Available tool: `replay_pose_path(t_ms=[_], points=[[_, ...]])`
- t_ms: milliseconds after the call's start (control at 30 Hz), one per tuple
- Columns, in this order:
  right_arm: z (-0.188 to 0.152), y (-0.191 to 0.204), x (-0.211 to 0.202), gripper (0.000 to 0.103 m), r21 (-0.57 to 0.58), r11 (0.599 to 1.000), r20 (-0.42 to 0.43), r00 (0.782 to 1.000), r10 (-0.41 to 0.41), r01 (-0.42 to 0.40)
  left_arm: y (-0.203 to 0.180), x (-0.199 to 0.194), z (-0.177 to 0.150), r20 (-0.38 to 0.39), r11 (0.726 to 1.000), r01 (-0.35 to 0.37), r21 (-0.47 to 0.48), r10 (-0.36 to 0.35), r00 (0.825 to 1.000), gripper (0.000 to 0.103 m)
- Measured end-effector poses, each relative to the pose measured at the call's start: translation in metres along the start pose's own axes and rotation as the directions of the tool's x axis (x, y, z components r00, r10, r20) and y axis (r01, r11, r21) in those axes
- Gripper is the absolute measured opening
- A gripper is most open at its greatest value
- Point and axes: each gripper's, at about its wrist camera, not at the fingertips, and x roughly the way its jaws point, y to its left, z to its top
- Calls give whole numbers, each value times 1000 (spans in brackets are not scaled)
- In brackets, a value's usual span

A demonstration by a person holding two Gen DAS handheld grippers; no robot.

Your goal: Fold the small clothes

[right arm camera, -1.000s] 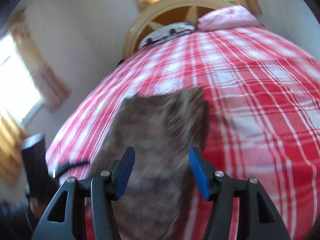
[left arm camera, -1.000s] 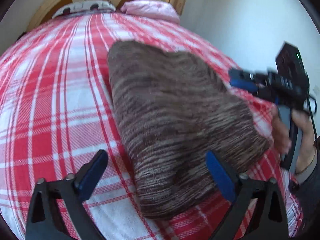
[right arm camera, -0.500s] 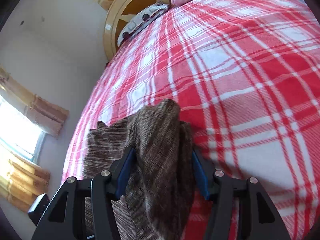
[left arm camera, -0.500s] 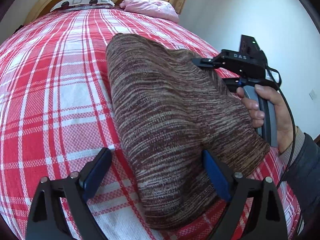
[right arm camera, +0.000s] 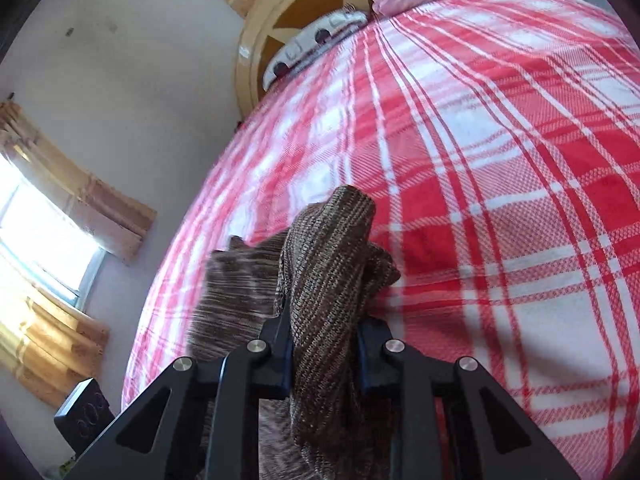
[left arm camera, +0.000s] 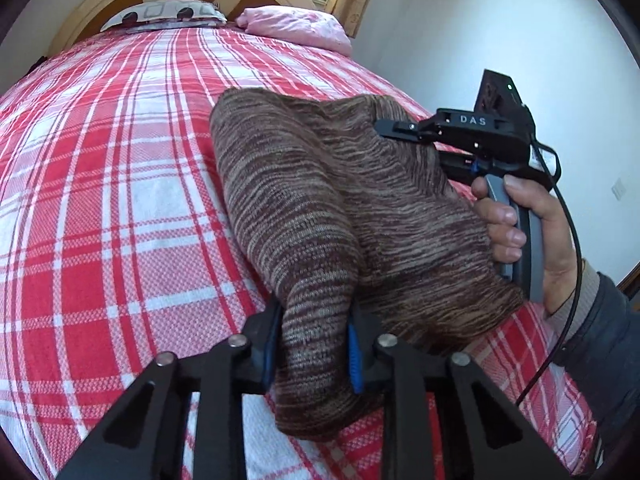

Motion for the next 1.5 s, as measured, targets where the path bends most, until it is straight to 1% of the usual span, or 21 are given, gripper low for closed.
replay_pose_path(t_ms=[200, 400, 533, 700, 800, 867, 933, 1167, 1300, 1500], points=[[-5, 28, -6, 23, -12, 999, 27, 999, 31, -31, 8, -35, -6, 23, 1000, -1, -3, 1, 1000, 22], [-18, 73, -3, 22, -52, 995, 5, 996, 84, -84, 26, -75, -19, 60, 998, -52, -25, 54, 997, 22], [-33, 116, 10, 22, -81, 986, -30, 989, 146, -148, 39, -107, -39, 85, 994, -97, -49, 101, 991, 22], [-53, 160, 30, 22, -101, 969, -75, 973, 219, -226, 57, -153, -69, 123, 983, -153, -99, 165, 979, 22], [-68, 190, 46, 22, -112, 956, -105, 960, 259, -270, 66, -180, -84, 151, 974, -185, -130, 203, 967, 22], [-76, 207, 57, 22, -114, 949, -123, 952, 280, -294, 73, -191, -93, 159, 968, -198, -152, 222, 962, 22], [-82, 223, 67, 22, -116, 942, -142, 944, 296, -313, 78, -202, -103, 161, 959, -228, -171, 255, 953, 22], [-110, 270, 107, 22, -134, 928, -217, 924, 314, -347, 96, -227, -128, 159, 937, -256, -238, 298, 941, 22], [-122, 289, 125, 22, -136, 924, -245, 916, 317, -356, 101, -237, -140, 164, 927, -268, -262, 316, 934, 22], [-127, 303, 145, 22, -144, 927, -271, 915, 300, -347, 110, -244, -152, 160, 922, -258, -289, 312, 936, 22]])
